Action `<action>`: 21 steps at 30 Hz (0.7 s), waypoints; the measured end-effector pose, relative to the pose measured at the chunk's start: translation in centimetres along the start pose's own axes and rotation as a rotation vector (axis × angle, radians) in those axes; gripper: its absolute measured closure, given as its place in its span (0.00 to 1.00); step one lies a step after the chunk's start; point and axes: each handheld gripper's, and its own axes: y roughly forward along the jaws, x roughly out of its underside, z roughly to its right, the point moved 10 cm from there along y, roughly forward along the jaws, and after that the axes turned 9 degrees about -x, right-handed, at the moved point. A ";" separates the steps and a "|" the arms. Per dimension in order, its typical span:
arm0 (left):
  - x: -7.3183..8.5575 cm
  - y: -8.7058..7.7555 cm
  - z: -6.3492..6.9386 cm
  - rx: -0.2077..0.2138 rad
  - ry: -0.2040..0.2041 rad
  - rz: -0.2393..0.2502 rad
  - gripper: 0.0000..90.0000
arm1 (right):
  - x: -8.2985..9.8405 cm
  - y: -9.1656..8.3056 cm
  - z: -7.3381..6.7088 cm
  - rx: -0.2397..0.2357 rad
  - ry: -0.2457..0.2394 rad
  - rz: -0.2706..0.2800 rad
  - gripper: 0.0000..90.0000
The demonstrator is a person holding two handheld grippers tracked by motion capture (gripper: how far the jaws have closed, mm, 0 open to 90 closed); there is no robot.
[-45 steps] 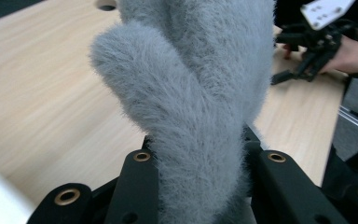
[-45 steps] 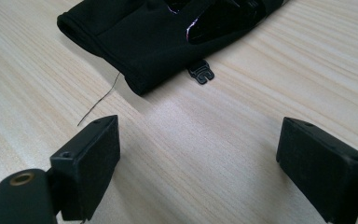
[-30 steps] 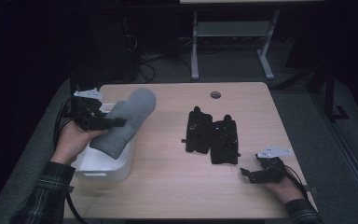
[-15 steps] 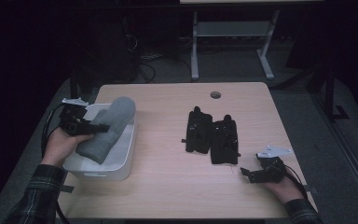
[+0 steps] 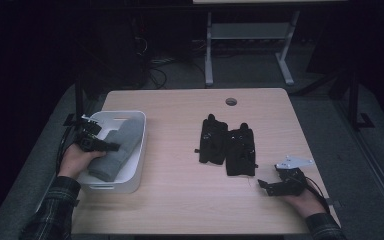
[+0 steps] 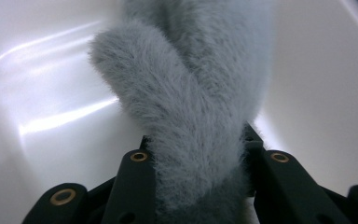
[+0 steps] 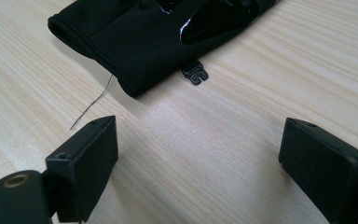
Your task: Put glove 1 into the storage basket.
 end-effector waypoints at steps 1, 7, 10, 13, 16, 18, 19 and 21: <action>0.1 0.2 -0.1 0.005 -0.013 -0.001 0.74 | 0.0 0.0 0.0 0.000 -0.001 0.000 0.13; -0.3 0.1 -0.7 -0.053 -0.019 0.032 0.49 | 0.0 0.0 0.0 0.000 -0.002 0.000 0.13; -0.5 -0.3 -1.0 -0.085 -0.020 0.058 0.31 | 0.0 0.0 0.0 0.001 -0.001 0.000 0.13; -1.0 -1.1 -1.5 -0.127 -0.018 0.081 0.22 | 0.0 0.0 0.0 0.001 -0.001 0.001 0.13; -2.4 -2.8 -0.8 -0.134 0.009 0.134 0.19 | 0.0 0.0 0.0 0.001 -0.002 0.001 0.13; -2.7 -3.2 -0.4 -0.133 0.012 0.146 0.18 | 0.0 0.0 0.0 0.001 -0.001 0.001 0.13; -3.1 -3.5 0.0 -0.127 0.022 0.156 0.18 | 0.0 0.0 0.0 0.001 -0.001 0.001 0.13; -4.1 -4.2 1.2 -0.114 0.041 0.189 0.18 | 0.0 0.0 0.0 0.002 0.002 -0.001 0.13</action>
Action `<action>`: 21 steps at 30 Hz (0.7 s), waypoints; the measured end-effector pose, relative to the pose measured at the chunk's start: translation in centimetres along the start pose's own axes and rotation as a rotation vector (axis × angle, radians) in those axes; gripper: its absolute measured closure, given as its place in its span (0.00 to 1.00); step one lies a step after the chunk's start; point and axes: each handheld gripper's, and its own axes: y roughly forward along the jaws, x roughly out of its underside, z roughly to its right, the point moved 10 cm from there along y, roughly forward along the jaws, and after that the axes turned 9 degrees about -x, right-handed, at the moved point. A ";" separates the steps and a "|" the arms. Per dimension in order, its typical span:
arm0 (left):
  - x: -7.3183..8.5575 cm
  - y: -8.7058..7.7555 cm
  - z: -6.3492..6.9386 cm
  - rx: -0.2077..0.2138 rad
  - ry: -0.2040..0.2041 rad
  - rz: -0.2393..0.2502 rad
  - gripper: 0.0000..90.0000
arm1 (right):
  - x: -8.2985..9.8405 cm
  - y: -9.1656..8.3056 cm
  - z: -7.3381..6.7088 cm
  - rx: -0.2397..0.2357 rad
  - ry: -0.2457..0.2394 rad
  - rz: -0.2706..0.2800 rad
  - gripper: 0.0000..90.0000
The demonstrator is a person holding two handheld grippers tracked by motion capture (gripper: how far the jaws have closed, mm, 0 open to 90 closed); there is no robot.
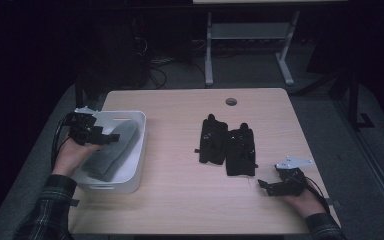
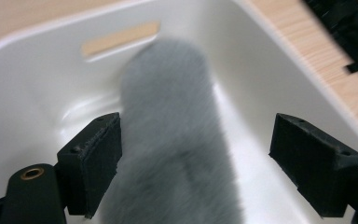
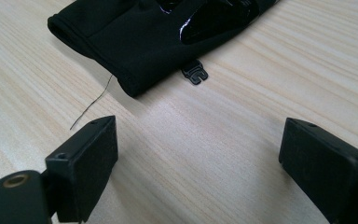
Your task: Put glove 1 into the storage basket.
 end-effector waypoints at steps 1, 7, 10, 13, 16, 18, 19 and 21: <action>0.0 0.0 0.0 0.000 0.000 0.000 0.18 | 0.0 0.0 0.0 0.000 0.000 0.000 0.13; -2.2 -0.6 3.8 0.046 0.048 0.054 0.17 | 0.0 0.0 0.1 0.008 0.002 -0.002 0.11; -2.8 -0.8 5.2 0.063 0.063 0.069 0.17 | 0.0 -0.1 0.1 0.007 0.003 -0.007 0.14; -3.7 -1.0 7.4 0.092 0.085 0.093 0.17 | -0.1 -0.4 -0.1 0.009 0.002 -0.028 0.26; -4.5 -1.1 9.6 0.124 0.112 0.107 0.18 | -0.4 -0.9 -0.3 0.018 -0.005 -0.029 0.42; -4.8 -1.0 10.9 0.140 0.130 0.113 0.18 | -0.9 -1.3 -0.4 0.005 -0.009 -0.011 0.52; -5.0 -1.0 11.9 0.155 0.138 0.117 0.18 | -1.5 -1.5 -0.6 -0.012 -0.008 0.009 0.63; -5.3 -0.8 13.3 0.176 0.158 0.121 0.18 | -2.0 -1.6 -0.9 -0.030 -0.010 0.020 0.72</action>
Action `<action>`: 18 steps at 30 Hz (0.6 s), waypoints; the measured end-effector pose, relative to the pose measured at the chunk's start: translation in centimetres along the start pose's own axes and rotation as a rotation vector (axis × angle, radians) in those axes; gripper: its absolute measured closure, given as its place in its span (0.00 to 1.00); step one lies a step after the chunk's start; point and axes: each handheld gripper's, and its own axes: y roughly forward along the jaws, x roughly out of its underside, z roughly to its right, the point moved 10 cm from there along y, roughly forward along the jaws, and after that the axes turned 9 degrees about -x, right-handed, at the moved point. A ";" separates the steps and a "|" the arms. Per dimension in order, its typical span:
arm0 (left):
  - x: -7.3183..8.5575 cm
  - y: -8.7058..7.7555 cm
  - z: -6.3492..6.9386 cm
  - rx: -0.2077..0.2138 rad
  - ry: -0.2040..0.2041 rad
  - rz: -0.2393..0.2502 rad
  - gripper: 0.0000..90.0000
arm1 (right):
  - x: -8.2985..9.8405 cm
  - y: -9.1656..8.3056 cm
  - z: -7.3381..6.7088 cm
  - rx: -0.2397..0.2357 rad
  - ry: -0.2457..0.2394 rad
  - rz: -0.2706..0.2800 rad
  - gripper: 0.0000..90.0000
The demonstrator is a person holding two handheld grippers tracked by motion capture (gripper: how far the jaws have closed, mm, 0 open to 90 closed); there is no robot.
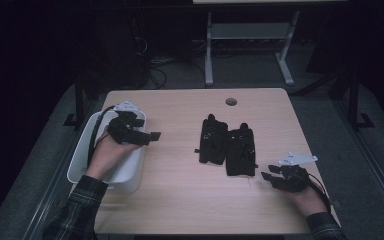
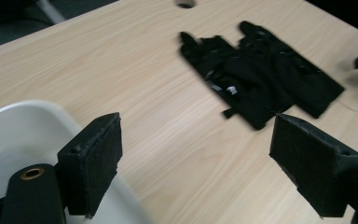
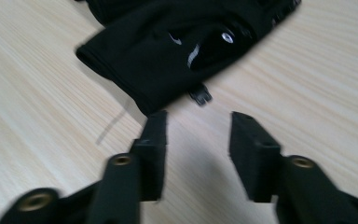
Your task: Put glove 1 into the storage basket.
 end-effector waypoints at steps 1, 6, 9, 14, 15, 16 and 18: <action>-0.2 0.2 0.5 0.007 0.002 0.004 0.18 | 0.0 0.0 0.0 0.000 0.000 0.000 0.72; -1.0 1.6 4.0 0.050 0.044 0.014 0.22 | -0.9 0.5 -0.8 -0.040 -0.002 0.001 0.86; -1.1 2.5 5.8 0.071 0.066 0.007 0.24 | -1.5 0.8 -1.2 -0.054 -0.019 -0.005 0.94; -0.6 4.6 8.8 0.122 0.074 -0.005 0.47 | -2.4 1.7 -1.8 -0.090 -0.023 -0.014 1.00; -0.6 4.6 8.8 0.122 0.074 -0.005 0.54 | -2.4 1.7 -1.8 -0.090 -0.023 -0.014 1.00; -0.4 5.1 9.2 0.135 0.070 -0.010 0.59 | -2.6 2.1 -1.7 -0.091 -0.031 -0.021 1.00; 0.0 6.1 9.7 0.145 0.078 -0.021 0.64 | -2.7 2.2 -1.8 -0.093 -0.027 -0.023 1.00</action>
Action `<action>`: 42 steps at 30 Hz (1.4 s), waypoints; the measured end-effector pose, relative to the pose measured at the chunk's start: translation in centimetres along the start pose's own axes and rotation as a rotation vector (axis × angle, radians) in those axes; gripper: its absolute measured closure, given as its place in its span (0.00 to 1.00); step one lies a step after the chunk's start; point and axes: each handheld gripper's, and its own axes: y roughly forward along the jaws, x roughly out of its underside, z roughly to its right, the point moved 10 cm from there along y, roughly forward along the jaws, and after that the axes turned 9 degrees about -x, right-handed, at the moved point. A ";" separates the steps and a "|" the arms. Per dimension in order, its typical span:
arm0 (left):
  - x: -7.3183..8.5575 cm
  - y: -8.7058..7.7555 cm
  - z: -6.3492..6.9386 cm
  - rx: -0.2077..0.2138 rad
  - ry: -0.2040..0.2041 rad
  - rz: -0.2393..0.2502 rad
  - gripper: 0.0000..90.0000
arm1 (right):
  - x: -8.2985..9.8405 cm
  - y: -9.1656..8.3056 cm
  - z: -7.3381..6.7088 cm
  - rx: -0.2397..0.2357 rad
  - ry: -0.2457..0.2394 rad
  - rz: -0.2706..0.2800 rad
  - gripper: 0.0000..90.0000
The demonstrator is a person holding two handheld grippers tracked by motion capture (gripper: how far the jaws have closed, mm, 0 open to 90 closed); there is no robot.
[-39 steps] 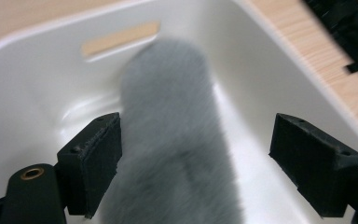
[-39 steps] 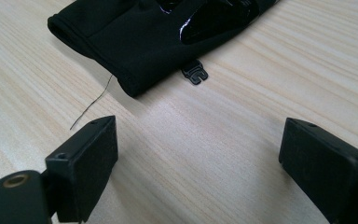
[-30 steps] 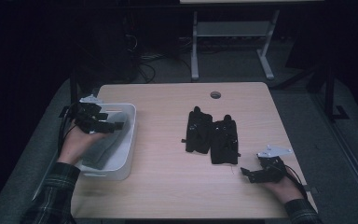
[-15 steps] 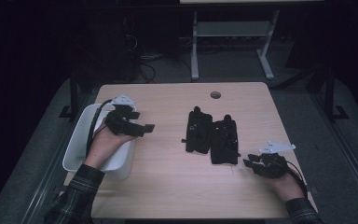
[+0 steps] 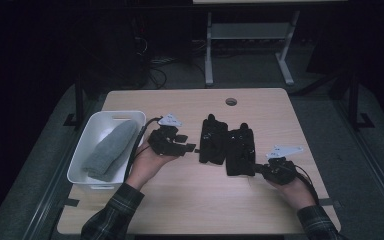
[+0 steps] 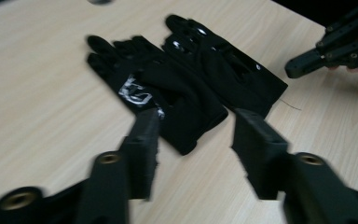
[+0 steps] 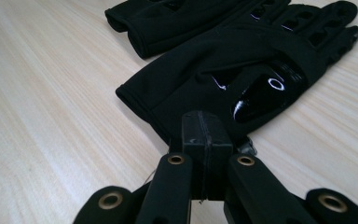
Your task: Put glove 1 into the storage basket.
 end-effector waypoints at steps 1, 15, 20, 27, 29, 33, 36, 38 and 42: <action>0.3 0.6 0.2 0.010 0.009 -0.012 0.69 | -0.1 0.2 0.0 -0.005 -0.002 -0.001 1.00; 3.0 8.4 0.7 0.029 0.034 -0.104 0.99 | 0.1 1.4 0.3 -0.019 0.001 -0.040 1.00; 3.5 9.9 0.3 0.027 0.037 -0.110 0.99 | -0.1 1.8 0.2 -0.025 -0.019 -0.041 1.00; 4.3 10.3 0.3 0.026 0.070 -0.142 0.99 | 0.5 2.8 -0.1 -0.034 -0.028 -0.090 1.00; 4.3 10.4 0.5 0.026 0.047 -0.131 0.99 | 0.5 2.9 -0.1 -0.035 -0.026 -0.089 1.00; 4.6 10.0 0.7 0.045 0.046 -0.135 1.00 | 0.6 2.8 -0.2 -0.037 -0.023 -0.091 1.00; 5.1 9.6 0.9 0.050 0.062 -0.143 1.00 | 0.6 2.8 -0.3 -0.037 -0.029 -0.095 1.00; 5.3 9.3 1.2 0.056 0.052 -0.140 0.99 | 0.7 2.8 -0.6 -0.044 -0.038 -0.102 1.00; 6.1 8.3 2.1 0.067 0.083 -0.164 1.00 | 0.8 2.7 -1.2 -0.049 -0.057 -0.115 1.00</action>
